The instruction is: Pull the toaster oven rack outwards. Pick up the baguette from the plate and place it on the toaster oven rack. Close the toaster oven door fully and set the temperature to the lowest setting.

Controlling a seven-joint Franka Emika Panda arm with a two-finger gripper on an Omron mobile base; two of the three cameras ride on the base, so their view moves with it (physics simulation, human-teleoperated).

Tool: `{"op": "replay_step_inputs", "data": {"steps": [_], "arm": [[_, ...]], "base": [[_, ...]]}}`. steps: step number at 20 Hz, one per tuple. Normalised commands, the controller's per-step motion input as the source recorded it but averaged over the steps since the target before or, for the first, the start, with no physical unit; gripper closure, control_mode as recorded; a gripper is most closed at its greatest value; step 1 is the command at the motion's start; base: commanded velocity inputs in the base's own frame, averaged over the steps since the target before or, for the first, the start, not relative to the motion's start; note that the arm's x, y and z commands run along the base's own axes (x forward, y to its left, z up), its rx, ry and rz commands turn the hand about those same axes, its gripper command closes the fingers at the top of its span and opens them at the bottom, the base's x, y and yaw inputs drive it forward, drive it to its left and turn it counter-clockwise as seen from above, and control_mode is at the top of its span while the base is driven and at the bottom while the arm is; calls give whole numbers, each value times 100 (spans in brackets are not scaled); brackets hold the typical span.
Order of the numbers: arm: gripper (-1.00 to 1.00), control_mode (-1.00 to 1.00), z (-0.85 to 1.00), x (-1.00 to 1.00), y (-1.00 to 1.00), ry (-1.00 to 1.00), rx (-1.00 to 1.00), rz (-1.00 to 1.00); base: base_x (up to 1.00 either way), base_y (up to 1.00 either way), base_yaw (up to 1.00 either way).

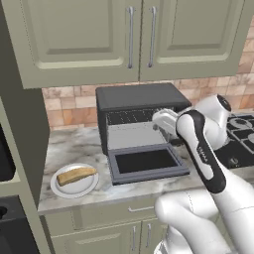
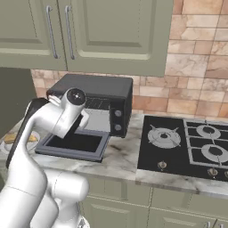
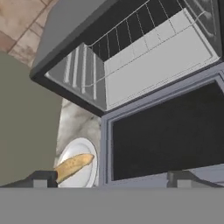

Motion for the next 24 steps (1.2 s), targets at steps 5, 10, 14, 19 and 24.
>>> {"op": "replay_step_inputs", "data": {"steps": [5, 10, 14, 19, 24], "arm": [[-100, -100, -10, 41, 1, 24, 5, 0], [-100, -100, -41, 20, 0, -9, 0, 0], [-100, -100, -56, 46, 6, -22, 0, 0], [-100, -100, -47, 60, 8, -21, 0, 0], [-100, -100, -39, 70, 11, -15, 0, -2]], "base": [[0, 0, 0], [0, 0, 0], [0, 0, 0], [0, 0, 0], [0, 0, 0]]}}
